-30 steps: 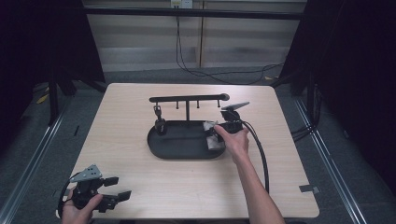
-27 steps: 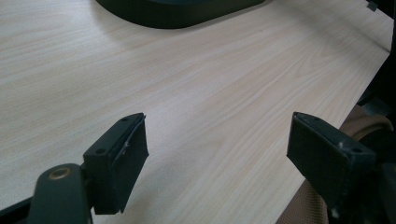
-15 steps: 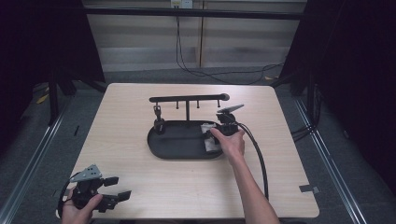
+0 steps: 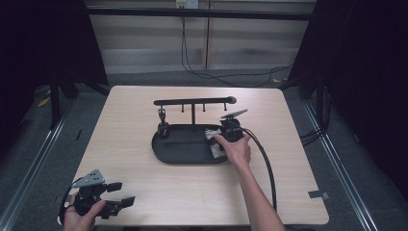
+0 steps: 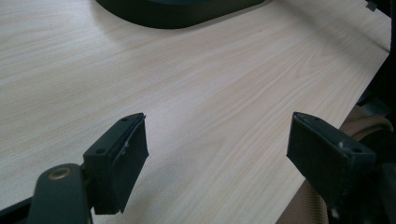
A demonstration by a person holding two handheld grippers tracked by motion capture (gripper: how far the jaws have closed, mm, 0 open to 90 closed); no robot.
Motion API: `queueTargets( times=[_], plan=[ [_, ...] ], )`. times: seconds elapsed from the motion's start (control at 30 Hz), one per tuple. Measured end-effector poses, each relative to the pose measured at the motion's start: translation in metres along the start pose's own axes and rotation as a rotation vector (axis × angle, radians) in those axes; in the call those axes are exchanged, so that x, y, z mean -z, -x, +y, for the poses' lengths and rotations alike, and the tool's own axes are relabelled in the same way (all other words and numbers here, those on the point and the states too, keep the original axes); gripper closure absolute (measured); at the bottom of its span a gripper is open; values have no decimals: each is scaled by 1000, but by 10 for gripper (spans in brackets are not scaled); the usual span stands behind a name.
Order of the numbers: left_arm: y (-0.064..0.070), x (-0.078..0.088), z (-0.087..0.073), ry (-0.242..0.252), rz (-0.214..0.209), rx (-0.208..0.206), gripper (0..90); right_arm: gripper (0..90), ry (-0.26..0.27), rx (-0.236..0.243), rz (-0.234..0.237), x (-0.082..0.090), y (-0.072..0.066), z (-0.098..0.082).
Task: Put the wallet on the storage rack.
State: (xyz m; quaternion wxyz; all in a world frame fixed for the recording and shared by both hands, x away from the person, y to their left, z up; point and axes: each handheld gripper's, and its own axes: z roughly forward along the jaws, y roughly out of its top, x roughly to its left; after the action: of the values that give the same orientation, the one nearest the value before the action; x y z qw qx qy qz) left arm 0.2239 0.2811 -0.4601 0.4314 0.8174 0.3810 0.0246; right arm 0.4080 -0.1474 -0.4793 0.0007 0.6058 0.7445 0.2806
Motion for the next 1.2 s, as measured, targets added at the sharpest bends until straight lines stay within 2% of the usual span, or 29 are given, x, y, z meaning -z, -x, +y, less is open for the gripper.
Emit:
queueTargets(
  times=[0.17, 0.37, 0.43, 0.47, 0.5, 0.7, 0.77, 0.9, 0.93, 1.0, 1.13, 1.2],
  plan=[
    [0, 0, 0, 3, 1, 5, 201, 275, 20, -7, 4, 2, -1, 1],
    [0, 0, 0, 4, 1, 0, 201, 204, 78, 26, 20, 13, -2, 0],
    [0, 0, 0, 5, -1, 3, 201, 191, 118, 38, 34, 18, 0, -2],
    [0, 0, 0, 5, -1, 3, 201, 191, 118, 38, 34, 18, 0, -2],
    [-1, 0, 0, 7, 0, 4, 202, 168, 156, 45, 42, 23, 2, -4],
    [-1, 0, 0, 10, 1, 9, 202, 145, 202, 78, 50, 37, 6, -9],
    [-1, 0, 0, 20, 3, 18, 201, 144, 238, 95, 56, 49, 7, -12],
    [-1, 0, 0, 28, 7, 20, 202, 142, 262, 102, 69, 58, 12, -18],
    [0, 0, 0, 32, 12, 20, 202, 142, 258, 99, 49, 63, 15, -22],
    [0, 0, 0, 38, 16, 30, 201, 142, 260, 102, 43, 67, 17, -24],
    [-1, 0, 0, 46, 17, 47, 202, 148, 287, 102, 56, 75, 20, -32],
    [-1, 0, 0, 49, 18, 47, 202, 152, 293, 108, 45, 78, 21, -37]
  ],
)
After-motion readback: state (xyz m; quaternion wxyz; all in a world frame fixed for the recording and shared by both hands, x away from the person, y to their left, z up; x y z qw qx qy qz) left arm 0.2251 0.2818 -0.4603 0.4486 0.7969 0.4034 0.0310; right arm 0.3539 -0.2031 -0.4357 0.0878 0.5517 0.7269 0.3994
